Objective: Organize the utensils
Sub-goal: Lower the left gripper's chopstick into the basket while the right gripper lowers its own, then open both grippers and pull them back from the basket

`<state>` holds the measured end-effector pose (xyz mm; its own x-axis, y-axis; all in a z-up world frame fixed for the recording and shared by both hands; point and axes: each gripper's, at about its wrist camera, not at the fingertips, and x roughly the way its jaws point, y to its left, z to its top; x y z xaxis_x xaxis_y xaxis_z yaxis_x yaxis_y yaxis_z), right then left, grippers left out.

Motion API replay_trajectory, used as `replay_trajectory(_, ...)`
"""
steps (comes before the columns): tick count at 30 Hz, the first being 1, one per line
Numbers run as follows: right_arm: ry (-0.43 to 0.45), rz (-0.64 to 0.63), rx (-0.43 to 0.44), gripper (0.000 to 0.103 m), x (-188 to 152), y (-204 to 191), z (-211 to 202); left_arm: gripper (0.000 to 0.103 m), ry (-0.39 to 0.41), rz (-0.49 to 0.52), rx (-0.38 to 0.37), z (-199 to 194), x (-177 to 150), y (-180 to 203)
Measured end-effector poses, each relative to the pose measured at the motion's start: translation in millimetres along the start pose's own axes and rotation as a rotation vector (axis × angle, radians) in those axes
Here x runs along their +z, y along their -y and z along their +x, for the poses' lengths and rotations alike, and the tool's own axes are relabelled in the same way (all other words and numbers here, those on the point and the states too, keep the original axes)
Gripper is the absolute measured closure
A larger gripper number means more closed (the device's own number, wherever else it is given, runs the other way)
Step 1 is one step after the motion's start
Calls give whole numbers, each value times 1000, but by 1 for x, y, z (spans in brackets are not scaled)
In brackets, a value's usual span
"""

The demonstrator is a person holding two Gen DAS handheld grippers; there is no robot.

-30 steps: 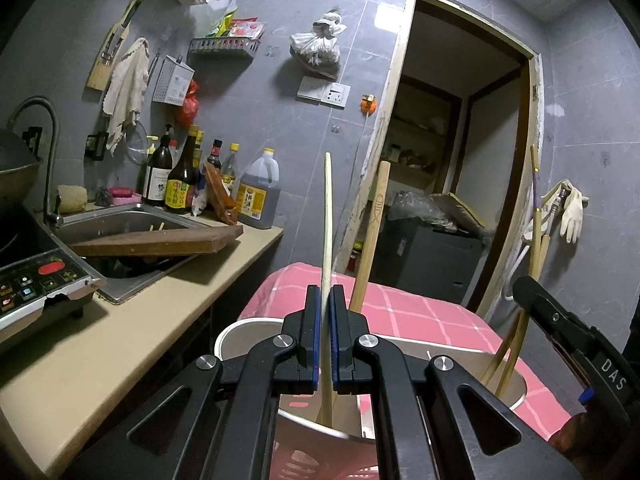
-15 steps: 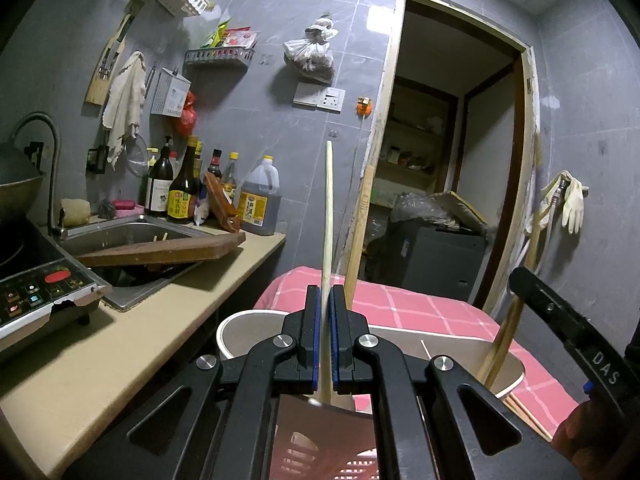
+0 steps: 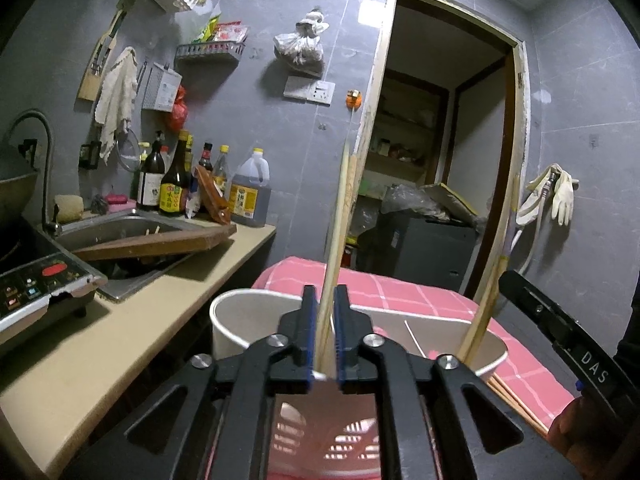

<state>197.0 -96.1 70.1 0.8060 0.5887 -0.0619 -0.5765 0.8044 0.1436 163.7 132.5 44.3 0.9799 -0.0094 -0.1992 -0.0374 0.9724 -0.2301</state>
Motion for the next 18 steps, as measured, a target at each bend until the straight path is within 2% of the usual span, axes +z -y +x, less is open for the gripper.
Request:
replay_trajectory(3,12,-7,-5,78,0,-1,-8,88,3,-3,-7,-4,-1,0)
replay_trajectory(7,30,-19,-17,78,1,-2,-17,83,2,-9,-6,-8,0,1)
replay_trajectory(11,50,-28,-40,74,2,-1,-27,68,6,-28,-12,-18,2,2)
replay_trajectory(14,65,-22,-62,59,4,2,-37,62,13,-35,-17,-26,4,7)
replay_trajectory(15,69,-19,-67,51,5,3,-40,60,15,-37,-21,-29,5,9)
replay_trajectory(17,84,-13,-85,46,8,6,-50,47,21,-41,-25,-35,6,14)
replay_trajectory(18,86,-11,-91,41,9,8,-54,45,29,-44,-31,-39,7,17)
